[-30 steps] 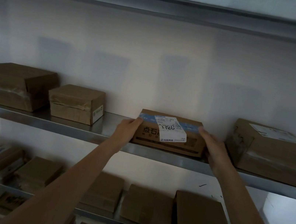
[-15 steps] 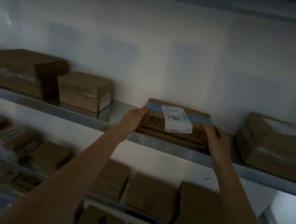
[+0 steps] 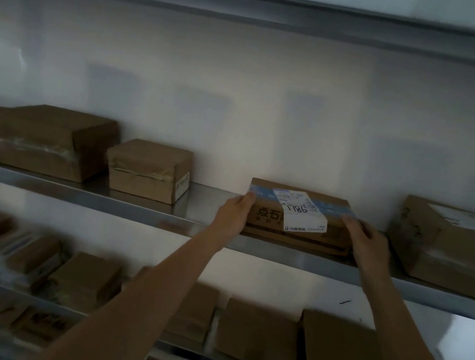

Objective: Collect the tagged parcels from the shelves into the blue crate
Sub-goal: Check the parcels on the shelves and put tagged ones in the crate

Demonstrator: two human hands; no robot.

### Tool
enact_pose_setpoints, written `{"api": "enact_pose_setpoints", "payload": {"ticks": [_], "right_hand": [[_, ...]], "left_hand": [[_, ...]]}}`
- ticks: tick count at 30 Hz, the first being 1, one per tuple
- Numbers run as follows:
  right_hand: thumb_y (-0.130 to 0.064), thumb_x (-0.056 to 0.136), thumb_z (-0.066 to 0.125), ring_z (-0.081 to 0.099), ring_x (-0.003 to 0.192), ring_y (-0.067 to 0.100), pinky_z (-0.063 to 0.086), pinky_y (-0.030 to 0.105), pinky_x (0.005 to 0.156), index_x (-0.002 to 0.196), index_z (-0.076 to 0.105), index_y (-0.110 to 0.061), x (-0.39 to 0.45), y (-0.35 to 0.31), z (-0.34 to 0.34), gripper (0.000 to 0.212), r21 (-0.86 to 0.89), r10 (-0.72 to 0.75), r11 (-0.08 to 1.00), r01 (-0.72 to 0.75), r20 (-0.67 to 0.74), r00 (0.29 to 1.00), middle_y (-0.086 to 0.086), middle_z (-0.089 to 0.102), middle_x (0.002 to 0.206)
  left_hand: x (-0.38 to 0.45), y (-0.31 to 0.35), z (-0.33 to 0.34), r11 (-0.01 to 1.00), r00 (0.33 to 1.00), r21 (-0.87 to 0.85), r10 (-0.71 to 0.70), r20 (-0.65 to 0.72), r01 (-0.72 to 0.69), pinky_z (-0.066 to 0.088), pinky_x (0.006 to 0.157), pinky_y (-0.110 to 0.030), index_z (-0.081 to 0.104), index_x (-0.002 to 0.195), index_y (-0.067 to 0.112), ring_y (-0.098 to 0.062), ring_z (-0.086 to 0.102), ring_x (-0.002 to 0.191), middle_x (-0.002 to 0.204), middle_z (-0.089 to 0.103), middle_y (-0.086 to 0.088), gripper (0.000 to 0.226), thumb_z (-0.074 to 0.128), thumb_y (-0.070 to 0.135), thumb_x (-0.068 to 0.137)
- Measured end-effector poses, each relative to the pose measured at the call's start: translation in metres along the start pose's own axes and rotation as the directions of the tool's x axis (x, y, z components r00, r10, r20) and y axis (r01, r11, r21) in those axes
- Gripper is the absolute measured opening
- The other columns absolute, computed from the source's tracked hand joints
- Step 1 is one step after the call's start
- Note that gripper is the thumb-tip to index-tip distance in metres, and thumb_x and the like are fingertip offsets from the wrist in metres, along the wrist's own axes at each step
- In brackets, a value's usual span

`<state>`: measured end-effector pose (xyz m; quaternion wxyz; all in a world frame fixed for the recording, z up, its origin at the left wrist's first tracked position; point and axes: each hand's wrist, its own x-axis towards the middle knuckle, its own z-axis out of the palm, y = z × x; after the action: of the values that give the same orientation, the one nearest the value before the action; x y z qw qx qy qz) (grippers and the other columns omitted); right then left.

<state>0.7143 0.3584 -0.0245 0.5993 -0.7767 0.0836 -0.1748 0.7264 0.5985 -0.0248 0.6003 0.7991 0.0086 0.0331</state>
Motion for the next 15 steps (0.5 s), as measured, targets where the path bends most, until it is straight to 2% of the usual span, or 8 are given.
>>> {"api": "enact_pose_setpoints", "payload": {"ticks": [3,5,7,9,10,12,13,15], "right_hand": [[-0.059,0.081,0.062,0.046,0.124,0.032,0.04,0.049,0.105,0.138,0.049,-0.012,-0.008,-0.002,-0.001,0.076,-0.147,-0.184,0.978,0.151,-0.248,0.951,0.016,0.048,0.137],[-0.07,0.08,0.051,0.044,0.125,0.036,0.034,0.039,0.109,0.131,0.053,-0.003,-0.019,-0.013,0.008,0.084,-0.235,-0.372,0.927,0.294,-0.454,0.809,0.022,0.051,0.133],[-0.057,0.089,0.052,0.041,0.126,0.032,0.03,0.022,0.106,0.13,0.053,-0.004,-0.037,-0.043,0.036,0.068,-0.228,-0.488,0.869,0.438,-0.536,0.689,0.019,0.049,0.133],[-0.04,0.092,0.058,0.04,0.126,0.026,0.034,0.03,0.106,0.133,0.049,-0.01,-0.053,-0.071,0.081,0.051,-0.255,-0.622,0.776,0.577,-0.462,0.632,0.012,0.045,0.136],[-0.036,0.092,0.059,0.042,0.124,0.024,0.038,0.035,0.104,0.133,0.048,-0.011,-0.06,-0.082,0.11,0.049,-0.243,-0.671,0.733,0.635,-0.409,0.618,0.009,0.045,0.135],[-0.035,0.092,0.06,0.044,0.12,0.019,0.039,0.03,0.1,0.133,0.046,-0.013,-0.076,-0.096,0.169,0.049,-0.109,-0.675,0.724,0.681,-0.311,0.668,0.003,0.045,0.133],[-0.036,0.091,0.061,0.044,0.121,0.016,0.038,0.027,0.1,0.135,0.044,-0.015,-0.087,-0.099,0.199,0.051,-0.011,-0.626,0.765,0.644,-0.249,0.739,0.0,0.043,0.134],[-0.037,0.09,0.065,0.04,0.129,0.017,0.035,0.026,0.106,0.143,0.036,-0.018,-0.099,-0.096,0.25,0.064,0.14,-0.444,0.885,0.445,-0.035,0.895,0.0,0.037,0.143]], "left_hand": [[-0.003,-0.002,-0.006,0.998,0.999,-0.047,0.04,0.005,-0.04,0.037,0.109,-0.043,0.038,0.145,0.016,-0.026,0.047,0.127,0.145,0.044,-0.01,0.075,0.037,0.068,0.09],[-0.012,-0.002,-0.028,0.974,0.967,-0.075,0.202,-0.154,-0.216,0.036,0.105,-0.028,0.036,0.145,0.016,-0.014,0.046,0.122,0.146,0.037,-0.006,0.062,0.043,0.052,0.096],[-0.023,0.005,-0.065,0.87,0.835,-0.059,0.448,-0.319,-0.489,0.041,0.087,-0.018,0.05,0.133,0.018,-0.003,0.051,0.096,0.128,0.05,-0.004,0.037,0.045,0.034,0.1],[-0.028,0.01,-0.109,0.74,0.669,0.017,0.617,-0.415,-0.673,0.044,0.077,-0.021,0.056,0.123,0.018,-0.007,0.051,0.086,0.112,0.056,-0.003,0.027,0.044,0.026,0.1],[-0.026,0.009,-0.131,0.703,0.595,0.098,0.661,-0.457,-0.705,0.045,0.08,-0.025,0.056,0.121,0.018,-0.011,0.052,0.091,0.111,0.055,-0.002,0.026,0.043,0.024,0.099],[-0.016,0.003,-0.17,0.706,0.501,0.239,0.662,-0.557,-0.667,0.042,0.092,-0.03,0.055,0.122,0.017,-0.015,0.049,0.107,0.116,0.052,0.002,0.028,0.043,0.02,0.096],[-0.009,-0.003,-0.187,0.75,0.506,0.255,0.617,-0.602,-0.611,0.04,0.095,-0.03,0.054,0.123,0.017,-0.016,0.046,0.112,0.119,0.051,0.001,0.03,0.044,0.019,0.095],[0.006,-0.02,-0.214,0.871,0.617,0.215,0.47,-0.631,-0.443,0.035,0.099,-0.036,0.051,0.128,0.014,-0.023,0.042,0.118,0.125,0.049,-0.007,0.033,0.046,0.021,0.096]]}}
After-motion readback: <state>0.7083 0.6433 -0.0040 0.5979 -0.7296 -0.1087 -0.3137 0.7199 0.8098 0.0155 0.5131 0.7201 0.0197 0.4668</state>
